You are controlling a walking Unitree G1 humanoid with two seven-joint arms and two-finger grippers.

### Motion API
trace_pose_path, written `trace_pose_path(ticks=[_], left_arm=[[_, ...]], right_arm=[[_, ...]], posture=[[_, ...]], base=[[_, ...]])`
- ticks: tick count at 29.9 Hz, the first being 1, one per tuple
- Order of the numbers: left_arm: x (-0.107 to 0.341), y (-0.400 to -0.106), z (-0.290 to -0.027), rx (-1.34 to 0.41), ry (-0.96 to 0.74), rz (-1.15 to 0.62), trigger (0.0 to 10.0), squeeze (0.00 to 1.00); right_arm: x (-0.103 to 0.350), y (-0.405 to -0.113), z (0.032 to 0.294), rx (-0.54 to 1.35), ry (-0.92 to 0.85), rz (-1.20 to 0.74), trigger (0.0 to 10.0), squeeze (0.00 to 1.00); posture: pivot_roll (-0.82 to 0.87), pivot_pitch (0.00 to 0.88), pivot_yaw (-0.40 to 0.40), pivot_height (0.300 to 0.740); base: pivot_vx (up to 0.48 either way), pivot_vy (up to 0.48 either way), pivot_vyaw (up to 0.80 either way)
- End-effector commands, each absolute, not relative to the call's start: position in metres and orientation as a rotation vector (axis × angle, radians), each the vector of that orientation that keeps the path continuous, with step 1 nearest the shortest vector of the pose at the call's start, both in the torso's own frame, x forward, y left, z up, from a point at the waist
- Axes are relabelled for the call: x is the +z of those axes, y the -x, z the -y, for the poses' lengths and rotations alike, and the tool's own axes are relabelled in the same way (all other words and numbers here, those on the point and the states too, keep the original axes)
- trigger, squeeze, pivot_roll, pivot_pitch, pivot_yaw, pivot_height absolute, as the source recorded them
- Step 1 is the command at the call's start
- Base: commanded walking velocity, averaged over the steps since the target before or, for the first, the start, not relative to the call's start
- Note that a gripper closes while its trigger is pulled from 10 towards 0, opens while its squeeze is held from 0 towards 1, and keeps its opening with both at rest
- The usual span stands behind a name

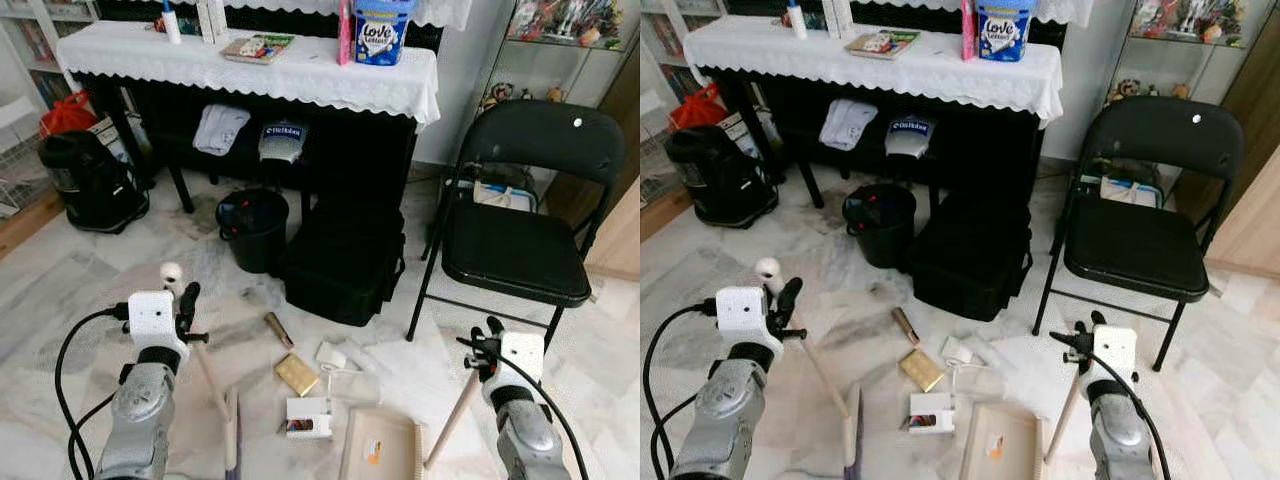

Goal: Sweep floor

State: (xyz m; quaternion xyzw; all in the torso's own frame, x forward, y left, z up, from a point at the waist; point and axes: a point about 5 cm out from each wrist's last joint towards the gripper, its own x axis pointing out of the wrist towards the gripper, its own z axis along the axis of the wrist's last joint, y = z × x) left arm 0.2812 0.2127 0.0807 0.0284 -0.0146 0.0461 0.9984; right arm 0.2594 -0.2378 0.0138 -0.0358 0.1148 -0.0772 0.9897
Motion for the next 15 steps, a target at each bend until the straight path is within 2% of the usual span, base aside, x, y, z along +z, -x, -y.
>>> trace_pose_path(ticks=[1,9,15], left_arm=[[0.086,-0.285,-0.217,0.112,-0.067,0.066,10.0,0.00],[0.075,-0.299,-0.208,0.114,0.015,0.041,10.0,0.00],[0.063,-0.305,-0.197,0.052,0.093,-0.017,10.0,0.00]], right_arm=[[0.020,-0.264,0.240,-0.153,0.087,-0.200,10.0,0.00],[0.026,-0.271,0.239,-0.128,0.094,-0.184,10.0,0.00],[0.028,-0.273,0.240,-0.131,0.092,-0.176,10.0,0.00]], posture=[[0.02,0.000,-0.026,0.740],[0.00,0.000,-0.052,0.740],[-0.01,0.000,-0.053,0.740]], base=[[0.000,0.000,0.00],[0.000,0.000,0.00],[0.000,0.000,0.00]])
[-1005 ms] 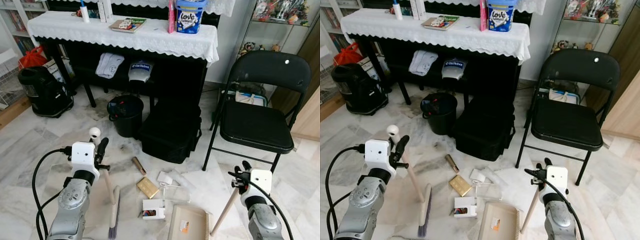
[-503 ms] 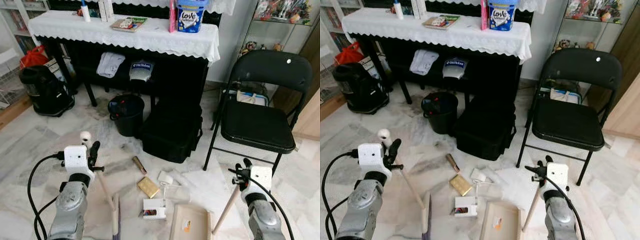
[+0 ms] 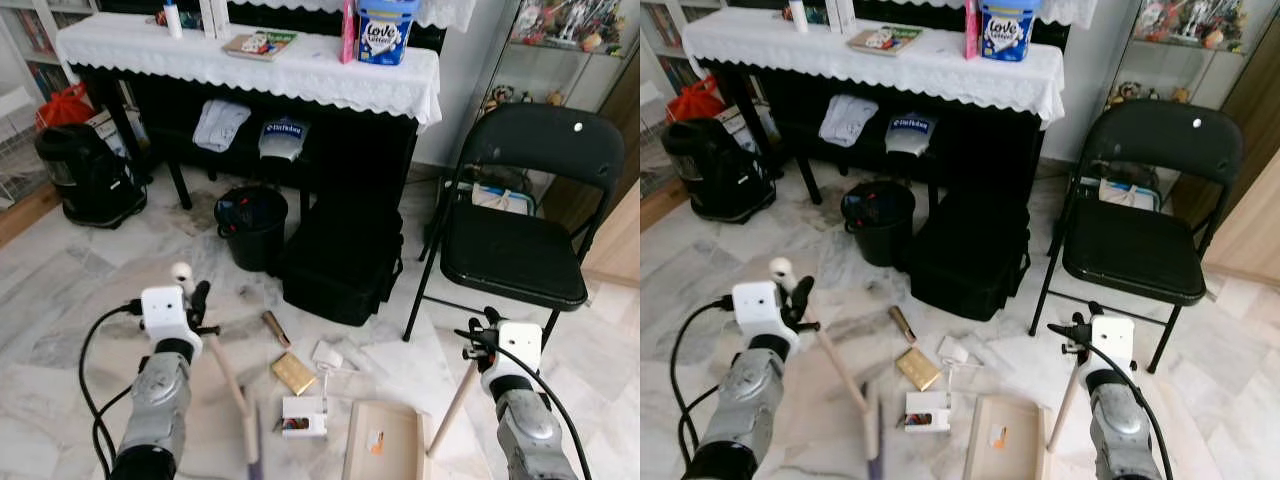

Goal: Sweep floor

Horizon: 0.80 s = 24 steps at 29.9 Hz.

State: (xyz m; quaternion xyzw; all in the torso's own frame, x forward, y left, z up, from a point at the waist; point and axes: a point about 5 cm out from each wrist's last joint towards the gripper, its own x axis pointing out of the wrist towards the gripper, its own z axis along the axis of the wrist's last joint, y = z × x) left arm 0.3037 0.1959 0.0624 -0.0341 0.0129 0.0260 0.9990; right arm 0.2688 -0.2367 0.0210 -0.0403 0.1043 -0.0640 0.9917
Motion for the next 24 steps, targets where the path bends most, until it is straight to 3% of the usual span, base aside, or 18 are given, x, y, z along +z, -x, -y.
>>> trace_pose_path(ticks=[1,24], left_arm=[[0.062,-0.305,-0.196,0.045,0.095,-0.021,10.0,0.00],[0.054,-0.299,-0.208,-0.101,0.095,-0.094,10.0,0.00]], right_arm=[[0.027,-0.272,0.240,-0.132,0.089,-0.176,10.0,0.00],[0.000,-0.252,0.230,-0.160,0.081,-0.256,10.0,0.00]], posture=[[-0.01,0.000,-0.053,0.740],[0.01,0.000,0.019,0.740]], base=[[0.000,0.000,0.00],[0.000,0.000,0.00]])
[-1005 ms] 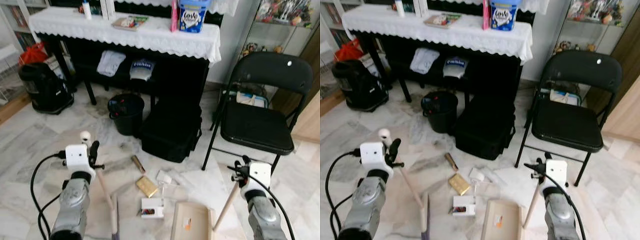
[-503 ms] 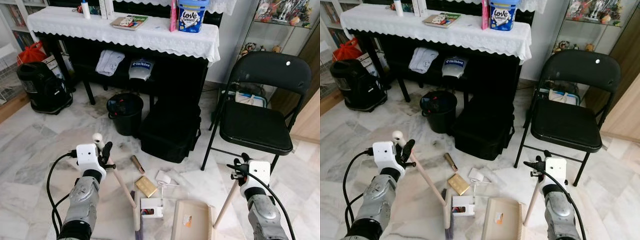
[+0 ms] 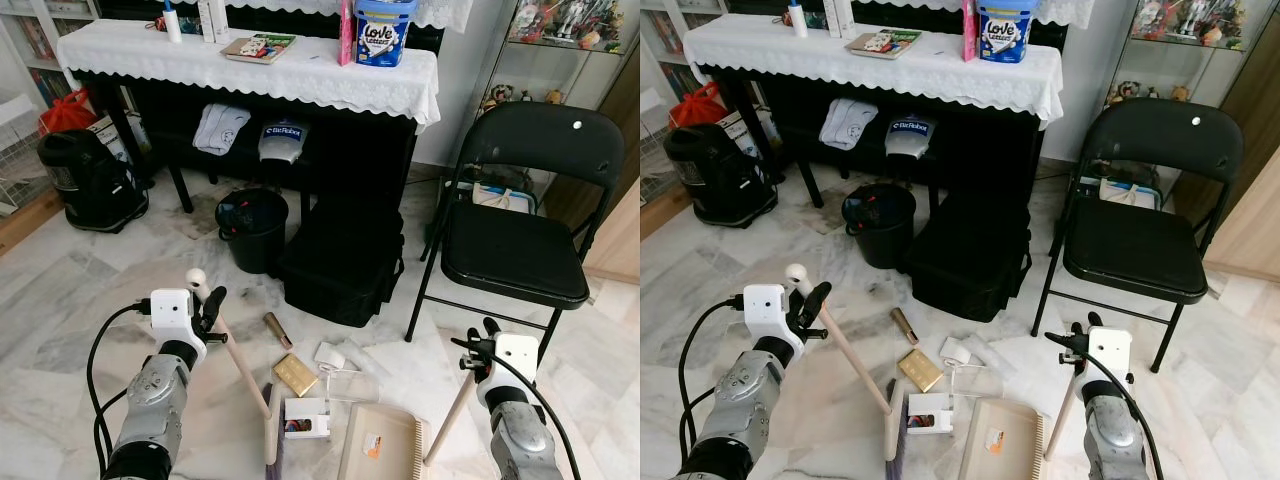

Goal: Sweep floor

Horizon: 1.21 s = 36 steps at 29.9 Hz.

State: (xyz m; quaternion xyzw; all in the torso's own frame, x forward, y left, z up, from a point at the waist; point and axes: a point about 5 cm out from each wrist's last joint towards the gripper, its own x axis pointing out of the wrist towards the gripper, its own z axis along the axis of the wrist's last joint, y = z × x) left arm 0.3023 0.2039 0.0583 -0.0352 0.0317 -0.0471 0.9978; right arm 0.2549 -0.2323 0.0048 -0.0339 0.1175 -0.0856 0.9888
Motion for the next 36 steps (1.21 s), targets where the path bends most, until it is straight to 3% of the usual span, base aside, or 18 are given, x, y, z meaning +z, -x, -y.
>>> trace_pose_path(ticks=[1,7,26,34,36], left_arm=[[0.054,-0.299,-0.208,-0.101,0.095,-0.094,10.0,0.00],[0.051,-0.299,-0.204,-0.212,0.203,-0.156,10.0,0.00],[0.090,-0.298,-0.173,-0.669,0.199,-0.177,10.0,0.00],[0.105,-0.304,-0.164,-0.641,0.160,-0.095,10.0,0.00],[0.112,-0.310,-0.172,-0.538,0.127,-0.038,10.0,0.00]], right_arm=[[0.000,-0.252,0.230,-0.160,0.081,-0.256,10.0,0.00],[0.002,-0.253,0.234,-0.163,0.086,-0.254,10.0,0.00],[0.006,-0.261,0.233,-0.140,0.099,-0.248,10.0,0.00],[0.009,-0.266,0.232,-0.138,0.095,-0.241,10.0,0.00],[0.013,-0.270,0.232,-0.140,0.091,-0.227,10.0,0.00]], posture=[[0.01,0.000,0.019,0.740],[0.01,0.000,0.012,0.740],[0.02,0.000,-0.007,0.740],[0.03,0.000,-0.019,0.740],[0.03,0.000,-0.017,0.740]], base=[[0.000,0.000,0.00],[0.000,0.000,0.00],[0.000,0.000,0.00],[0.000,0.000,0.00],[0.000,0.000,0.00]])
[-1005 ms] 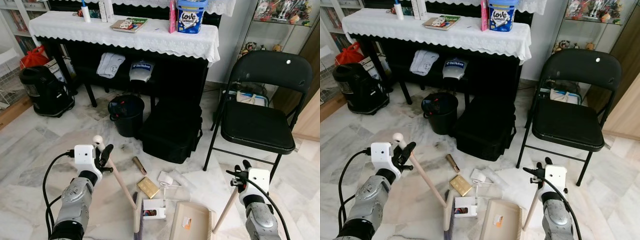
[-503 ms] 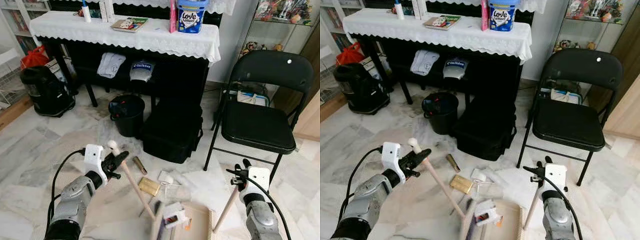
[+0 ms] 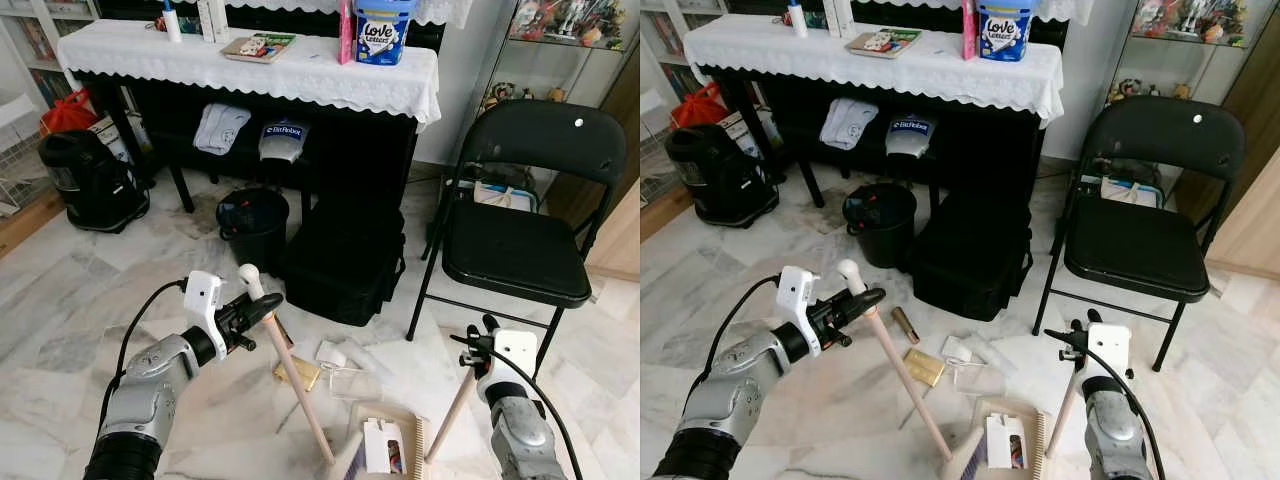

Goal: Sweep floor

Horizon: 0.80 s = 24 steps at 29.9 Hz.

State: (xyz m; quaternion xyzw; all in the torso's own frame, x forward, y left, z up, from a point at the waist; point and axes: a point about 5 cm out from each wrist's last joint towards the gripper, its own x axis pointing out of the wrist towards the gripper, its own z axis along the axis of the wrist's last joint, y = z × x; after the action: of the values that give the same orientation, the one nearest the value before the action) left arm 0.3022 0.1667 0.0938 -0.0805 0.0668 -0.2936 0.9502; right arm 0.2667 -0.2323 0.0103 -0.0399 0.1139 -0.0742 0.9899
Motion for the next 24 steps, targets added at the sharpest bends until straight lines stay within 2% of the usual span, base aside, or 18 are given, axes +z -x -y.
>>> trace_pose_path(ticks=[1,6,11,14,24], left_arm=[[0.112,-0.310,-0.172,-0.538,0.127,-0.038,10.0,0.00],[0.119,-0.313,-0.180,-0.459,0.123,-0.005,10.0,0.00],[0.117,-0.319,-0.201,-0.225,0.043,0.024,10.0,0.00],[0.112,-0.323,-0.203,-0.141,0.031,0.034,10.0,0.00],[0.100,-0.324,-0.205,-0.042,-0.081,0.020,10.0,0.00]], right_arm=[[0.013,-0.270,0.232,-0.140,0.091,-0.227,10.0,0.00],[0.016,-0.273,0.230,-0.137,0.084,-0.210,10.0,0.00],[0.015,-0.273,0.224,-0.134,0.064,-0.198,10.0,0.00],[0.017,-0.272,0.223,-0.134,0.056,-0.172,10.0,0.00],[0.032,-0.279,0.221,-0.137,0.006,-0.079,10.0,0.00]], posture=[[0.03,0.000,-0.017,0.740],[0.03,0.000,-0.009,0.740],[0.00,0.000,0.000,0.740],[-0.02,0.000,0.010,0.740],[-0.05,0.000,0.027,0.740]], base=[[0.000,0.000,0.00],[0.000,0.000,0.00],[0.000,0.000,0.00],[0.000,0.000,0.00],[0.000,0.000,0.00]])
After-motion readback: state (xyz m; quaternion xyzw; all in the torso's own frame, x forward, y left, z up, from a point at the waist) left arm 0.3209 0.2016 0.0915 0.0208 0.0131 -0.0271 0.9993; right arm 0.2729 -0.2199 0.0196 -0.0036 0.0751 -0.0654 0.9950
